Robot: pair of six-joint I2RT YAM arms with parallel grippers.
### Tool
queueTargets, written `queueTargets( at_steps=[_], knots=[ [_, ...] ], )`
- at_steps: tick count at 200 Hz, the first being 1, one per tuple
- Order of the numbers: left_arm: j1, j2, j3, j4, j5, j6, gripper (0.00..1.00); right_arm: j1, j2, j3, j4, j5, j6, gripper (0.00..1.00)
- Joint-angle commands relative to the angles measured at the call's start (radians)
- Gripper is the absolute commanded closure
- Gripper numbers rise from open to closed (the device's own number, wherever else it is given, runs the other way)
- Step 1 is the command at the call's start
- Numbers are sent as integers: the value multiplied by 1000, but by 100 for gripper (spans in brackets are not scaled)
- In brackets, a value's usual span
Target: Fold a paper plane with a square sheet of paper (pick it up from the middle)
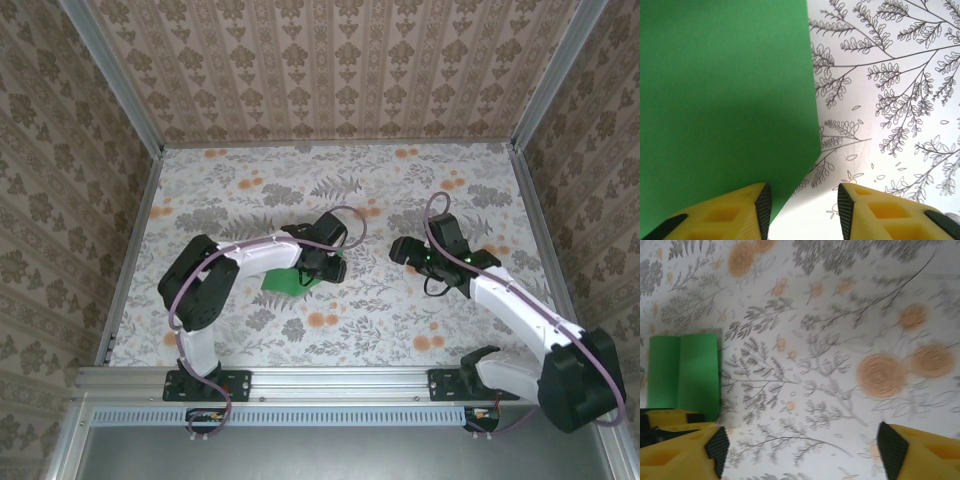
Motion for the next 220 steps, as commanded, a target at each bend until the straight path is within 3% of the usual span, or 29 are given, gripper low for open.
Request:
queueTargets(
  at_steps=[1,32,60,115,168,181,198,220],
  knots=[
    [23,-47,-44,71,85,-35,65,4,85,21,145,-186,34,31],
    [43,-63,-95,93,64,-55,78,79,264,73,287,-281,72,61],
    [55,-77,-125,105,62,-70,85,158,421,159,346,-307,103,75],
    [76,-89,-144,116,72,-84,93,209,670,266,460,-379,196,86],
    [107,-145,-147,114,114,-88,96,219,773,324,364,-355,179,89],
    [144,-194,-168,86,88,-96,87,219,784,335,327,-332,165,89],
    [202,-270,-212,51,53,-106,61,217,795,336,308,-323,158,89],
    [273,-360,-287,30,31,-118,37,217,804,338,299,-317,151,89]
  ],
)
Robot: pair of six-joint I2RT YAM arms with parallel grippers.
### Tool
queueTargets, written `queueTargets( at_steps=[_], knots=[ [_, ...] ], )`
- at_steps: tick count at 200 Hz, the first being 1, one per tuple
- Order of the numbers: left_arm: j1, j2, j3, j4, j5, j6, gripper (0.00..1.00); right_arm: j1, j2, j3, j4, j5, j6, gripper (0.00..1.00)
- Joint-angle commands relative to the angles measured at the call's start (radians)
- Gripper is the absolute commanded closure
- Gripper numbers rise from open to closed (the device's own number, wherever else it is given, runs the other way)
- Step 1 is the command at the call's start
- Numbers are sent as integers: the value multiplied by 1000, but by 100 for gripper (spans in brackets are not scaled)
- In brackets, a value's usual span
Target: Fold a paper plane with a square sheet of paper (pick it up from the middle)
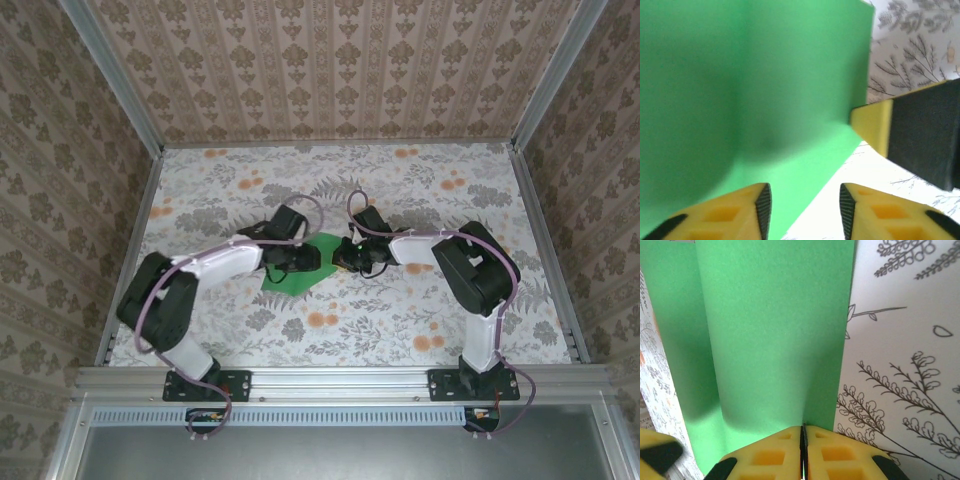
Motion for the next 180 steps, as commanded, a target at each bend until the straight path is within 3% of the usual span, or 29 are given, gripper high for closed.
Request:
queueTargets(
  at_steps=[1,30,73,147,180],
  knots=[
    [63,-88,-69,-64,-43,-27,36,4,35,17,-73,37,-23,89],
    [130,-145,-156,-70,-56,-71,15,5,37,21,-86,43,-34,89],
    [141,-133,-213,-12,-7,-103,2,5,41,25,-91,39,-41,90],
    [94,-17,-143,42,141,-65,0,5,37,16,-92,37,-46,90],
    [75,-32,-132,124,222,-59,0,4,28,15,-99,37,-54,90]
  ],
)
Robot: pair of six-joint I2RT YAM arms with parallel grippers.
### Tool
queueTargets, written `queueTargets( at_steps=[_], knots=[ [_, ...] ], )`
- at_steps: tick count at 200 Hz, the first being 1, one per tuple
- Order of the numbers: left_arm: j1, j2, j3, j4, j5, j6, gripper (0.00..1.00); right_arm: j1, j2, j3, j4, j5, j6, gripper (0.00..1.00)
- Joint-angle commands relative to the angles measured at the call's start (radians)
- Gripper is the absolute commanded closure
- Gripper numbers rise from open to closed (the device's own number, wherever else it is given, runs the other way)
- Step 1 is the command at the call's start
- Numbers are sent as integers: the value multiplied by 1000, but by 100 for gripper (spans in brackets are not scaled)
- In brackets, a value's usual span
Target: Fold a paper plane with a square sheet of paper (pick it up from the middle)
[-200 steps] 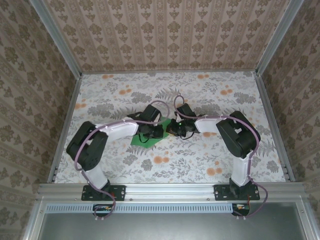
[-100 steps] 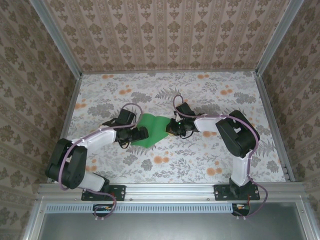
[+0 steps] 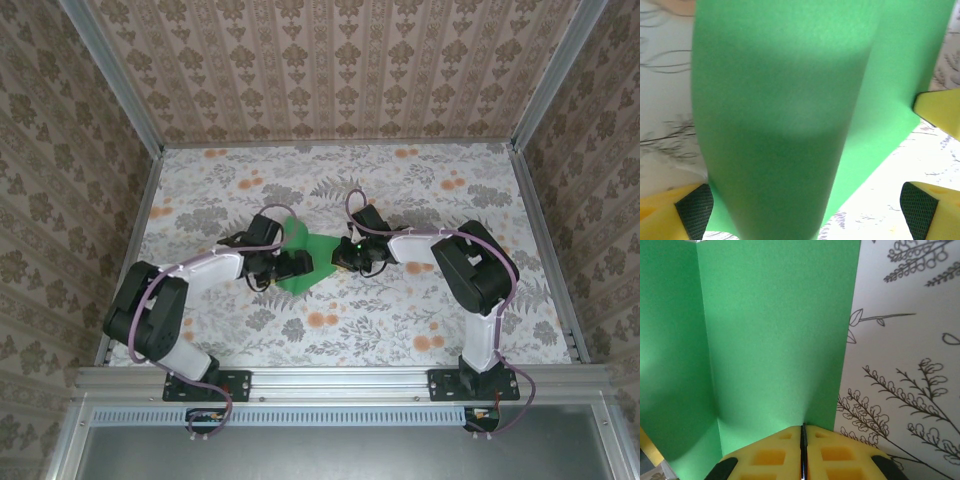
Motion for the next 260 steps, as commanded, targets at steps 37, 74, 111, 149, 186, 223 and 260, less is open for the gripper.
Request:
queueTargets(
  at_steps=[37,74,111,149,186,223,260],
  knots=[
    [-34,-42,19,176,245,42,0,-10,-8,-20,-40,10,-29,90],
    [-36,-53,14,268,326,28,0,-52,-144,-80,-8,19,-37,88],
    [-23,-75,22,244,307,35,0,-89,-306,-123,-125,170,-85,85],
    [41,-116,-12,174,160,12,1,-49,-391,-103,-177,221,-139,83],
    [154,-176,-88,131,44,-65,1,86,-279,14,-188,208,-145,85],
    [235,-243,-143,43,-34,-97,0,204,-69,168,-189,153,-124,88],
    [272,-288,-185,38,-31,-103,0,262,88,291,-244,97,-135,88]
  ],
)
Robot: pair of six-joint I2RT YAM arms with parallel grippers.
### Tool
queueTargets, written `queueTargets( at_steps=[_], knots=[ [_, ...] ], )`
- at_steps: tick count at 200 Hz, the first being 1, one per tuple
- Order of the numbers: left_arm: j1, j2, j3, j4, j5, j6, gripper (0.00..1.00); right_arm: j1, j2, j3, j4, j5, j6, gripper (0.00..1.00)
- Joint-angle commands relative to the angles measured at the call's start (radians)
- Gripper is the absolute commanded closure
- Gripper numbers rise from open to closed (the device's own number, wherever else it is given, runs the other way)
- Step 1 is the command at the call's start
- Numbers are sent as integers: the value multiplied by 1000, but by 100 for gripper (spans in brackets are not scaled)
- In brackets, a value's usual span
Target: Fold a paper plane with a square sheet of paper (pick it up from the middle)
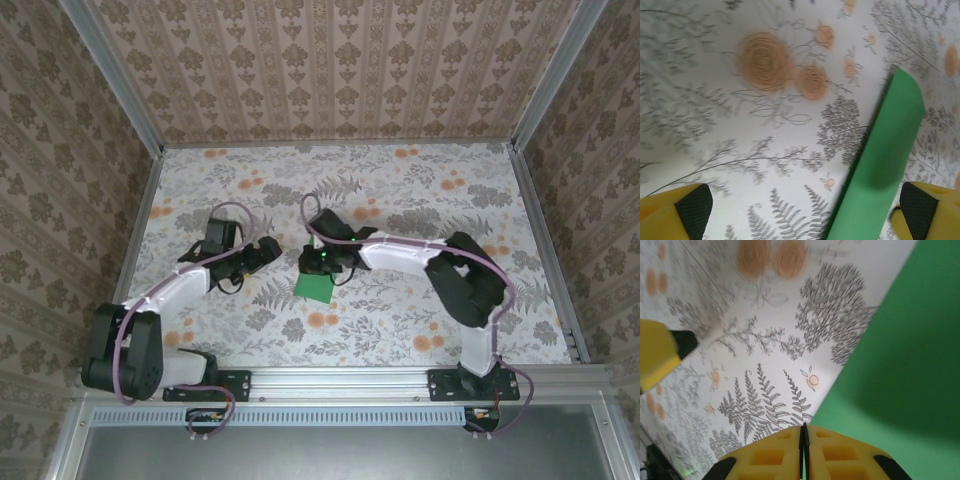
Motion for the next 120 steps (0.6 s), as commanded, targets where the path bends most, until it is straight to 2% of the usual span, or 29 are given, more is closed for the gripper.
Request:
queueTargets(
  at_steps=[1,32,59,97,120],
  knots=[
    [15,-32,-19,-33,-24,-22,0,21,73,67,-72,-48,-14,88],
    [16,-24,-20,-26,0,-13,0,29,115,76,-126,-52,-66,89],
    [16,-10,-17,-9,30,2,0,27,121,54,-203,-48,-187,89],
    [7,-5,-18,20,68,19,2,2,52,-10,-284,-61,-392,88],
    [-13,4,-21,65,95,18,5,-19,-41,-46,-236,-123,-377,81]
  ],
)
